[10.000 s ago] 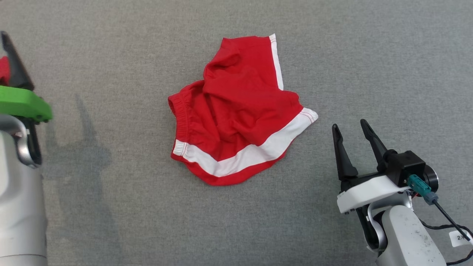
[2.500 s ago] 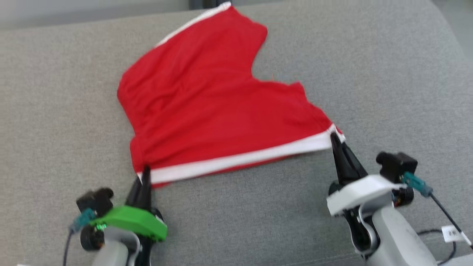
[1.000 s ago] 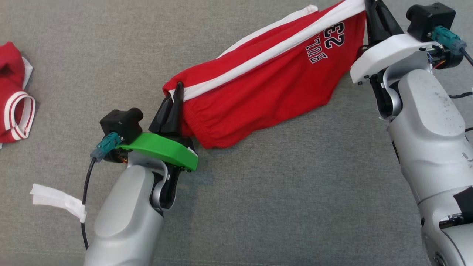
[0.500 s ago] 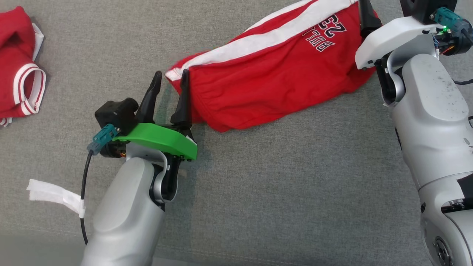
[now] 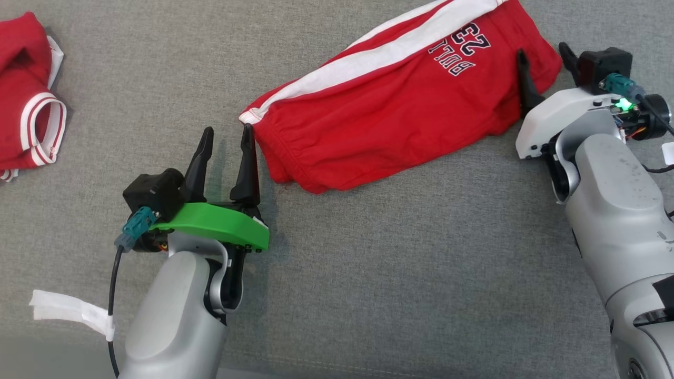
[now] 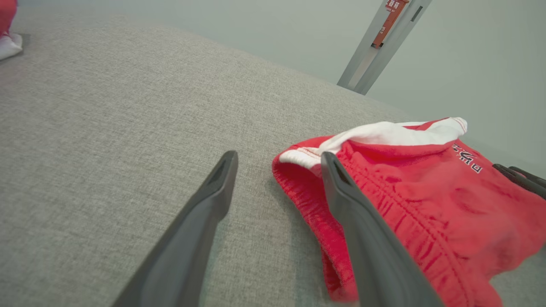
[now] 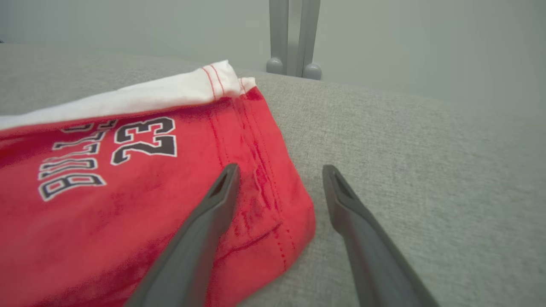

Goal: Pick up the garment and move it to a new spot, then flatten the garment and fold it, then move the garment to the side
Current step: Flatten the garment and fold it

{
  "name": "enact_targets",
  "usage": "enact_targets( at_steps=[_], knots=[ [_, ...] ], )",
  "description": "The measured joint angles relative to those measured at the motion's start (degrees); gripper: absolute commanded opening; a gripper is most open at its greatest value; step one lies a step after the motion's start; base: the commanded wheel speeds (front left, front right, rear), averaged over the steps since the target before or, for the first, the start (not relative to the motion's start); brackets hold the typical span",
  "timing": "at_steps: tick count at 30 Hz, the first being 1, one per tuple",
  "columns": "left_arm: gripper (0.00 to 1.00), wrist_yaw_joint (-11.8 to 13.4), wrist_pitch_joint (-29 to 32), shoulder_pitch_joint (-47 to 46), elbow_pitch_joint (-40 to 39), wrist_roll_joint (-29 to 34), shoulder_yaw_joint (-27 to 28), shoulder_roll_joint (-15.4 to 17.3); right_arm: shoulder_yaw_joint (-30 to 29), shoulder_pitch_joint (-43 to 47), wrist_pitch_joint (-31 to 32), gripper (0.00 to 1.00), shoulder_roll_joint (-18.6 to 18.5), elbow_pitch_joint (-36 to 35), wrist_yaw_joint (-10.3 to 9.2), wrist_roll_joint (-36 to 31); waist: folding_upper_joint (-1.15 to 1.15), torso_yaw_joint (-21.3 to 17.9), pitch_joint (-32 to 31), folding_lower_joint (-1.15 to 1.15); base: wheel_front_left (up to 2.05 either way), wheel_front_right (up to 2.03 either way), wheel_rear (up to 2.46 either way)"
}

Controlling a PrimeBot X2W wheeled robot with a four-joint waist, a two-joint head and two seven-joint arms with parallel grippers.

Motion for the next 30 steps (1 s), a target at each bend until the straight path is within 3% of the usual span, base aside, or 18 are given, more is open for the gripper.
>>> enact_targets(
  at_steps=[7, 8, 9, 14, 23, 30],
  knots=[
    [1.00, 0.00, 0.00, 1.41, -0.09, 1.14, 0.67, 0.00, 3.11, -0.04, -0.13, 1.00, 0.40, 4.39, 0.00, 3.49, 0.00, -0.04, -0.80, 0.00, 0.00, 0.00, 0.00],
    [1.00, 0.02, 0.00, 1.52, -0.09, 1.19, 0.80, 0.00, 3.50, -0.04, -0.16, 0.39, 0.42, 4.89, 0.00, 3.71, 0.00, -0.06, -0.99, 0.00, 0.00, 0.00, 0.00],
    [1.00, 0.07, 0.00, 1.58, -0.05, 1.47, 1.03, 0.00, 3.90, -0.03, -0.16, 0.00, 0.45, 5.41, 0.00, 4.17, 0.00, -0.10, -1.21, 0.00, 0.00, 0.00, 0.00],
    [1.00, 0.10, 0.00, 2.38, 0.27, 3.33, 1.99, -0.01, 3.85, 1.77, -0.15, 0.00, 0.89, 4.44, 0.01, 7.50, 0.00, -0.63, -2.57, 0.00, 0.00, 0.00, 0.00],
    [1.00, -0.30, 0.00, 7.39, 1.26, 7.76, 5.71, -0.02, 0.90, 16.22, -0.08, 0.00, 1.91, -8.86, 0.00, 13.67, 0.00, -2.99, -6.99, 0.00, 0.00, 0.00, 0.00],
    [1.00, -0.80, 0.00, 14.23, 0.55, 11.50, 10.28, -0.05, 1.00, 28.04, -0.08, 0.00, 3.30, -17.93, 0.00, 14.51, 0.00, -6.15, -11.08, 0.00, 0.00, 0.00, 0.00]
  ],
)
